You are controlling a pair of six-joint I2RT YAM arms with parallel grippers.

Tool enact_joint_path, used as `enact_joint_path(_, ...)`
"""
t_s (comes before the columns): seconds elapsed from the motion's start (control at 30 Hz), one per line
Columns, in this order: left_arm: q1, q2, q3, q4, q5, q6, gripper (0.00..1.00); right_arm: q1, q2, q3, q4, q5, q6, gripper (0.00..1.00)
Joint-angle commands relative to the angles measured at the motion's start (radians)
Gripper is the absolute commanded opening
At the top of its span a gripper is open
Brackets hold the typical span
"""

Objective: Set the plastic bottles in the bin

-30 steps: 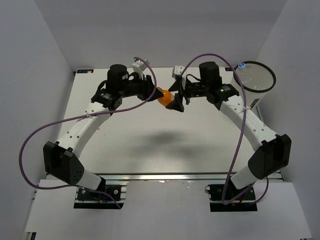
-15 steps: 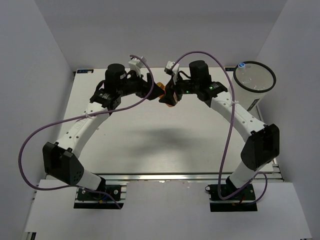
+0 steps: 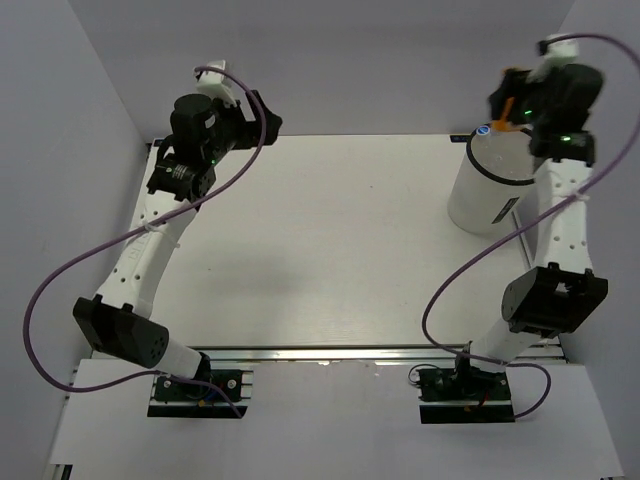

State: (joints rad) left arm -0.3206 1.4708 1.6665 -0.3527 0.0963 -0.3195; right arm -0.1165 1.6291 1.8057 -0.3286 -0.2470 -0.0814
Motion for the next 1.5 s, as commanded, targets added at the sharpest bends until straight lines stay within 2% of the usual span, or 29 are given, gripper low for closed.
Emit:
enact_joint_path(0.0, 0.043, -0.004, -0.121, -0.04, -0.078, -0.033, 0.98, -0.139, 0.024, 0.171, -0.085, 0.158, 0.107, 0.22)
enact_joint_path(0.1, 0.075, -0.047, -0.224, 0.0, -0.083, -0.046, 0.98, -0.225, 0.044, 0.156, -0.061, 0.176, 0.103, 0.23)
enact_joint_path(0.3, 0.112, -0.073, -0.301, -0.015, -0.176, -0.033, 0.98, -0.244, 0.133, 0.161, -0.089, 0.146, 0.052, 0.28)
enact_joint_path(0.4, 0.121, -0.084, -0.333, -0.014, -0.202, -0.024, 0.98, -0.244, 0.19, 0.211, -0.133, 0.135, 0.039, 0.33)
enact_joint_path(0.5, 0.127, -0.089, -0.363, -0.008, -0.196, -0.023, 0.98, -0.244, 0.215, 0.218, -0.132, 0.109, 0.025, 0.48)
enact_joint_path(0.53, 0.129, -0.089, -0.369, -0.008, -0.193, -0.024, 0.98, -0.244, 0.224, 0.219, -0.133, 0.11, 0.025, 0.62)
enact_joint_path(0.63, 0.13, -0.084, -0.373, -0.014, -0.193, -0.024, 0.98, -0.244, 0.229, 0.221, -0.138, 0.129, 0.012, 0.85)
enact_joint_path(0.67, 0.132, -0.083, -0.373, -0.019, -0.193, -0.024, 0.98, -0.244, 0.226, 0.219, -0.138, 0.124, 0.009, 0.89)
enact_joint_path(0.9, 0.132, -0.083, -0.349, -0.037, -0.202, -0.03, 0.98, -0.236, 0.19, 0.282, -0.171, 0.048, -0.004, 0.89)
enact_joint_path(1.1, 0.141, -0.083, -0.327, -0.058, -0.254, -0.046, 0.98, -0.193, 0.098, 0.304, -0.217, 0.025, 0.026, 0.89)
enact_joint_path(1.2, 0.156, -0.078, -0.323, -0.061, -0.27, -0.069, 0.98, -0.19, -0.012, 0.192, -0.256, -0.008, 0.121, 0.89)
enact_joint_path(1.3, 0.16, -0.081, -0.339, -0.068, -0.3, -0.111, 0.98, -0.192, -0.188, -0.046, -0.245, 0.001, 0.189, 0.89)
enact_joint_path(1.33, 0.161, -0.084, -0.373, -0.051, -0.296, -0.136, 0.98, -0.19, -0.295, -0.209, -0.193, 0.017, 0.212, 0.89)
enact_joint_path(1.43, 0.163, -0.095, -0.416, -0.038, -0.288, -0.18, 0.98, -0.19, -0.484, -0.426, -0.135, 0.119, 0.274, 0.89)
enact_joint_path(1.47, 0.164, -0.098, -0.422, -0.037, -0.299, -0.194, 0.98, -0.192, -0.526, -0.531, -0.121, 0.208, 0.304, 0.89)
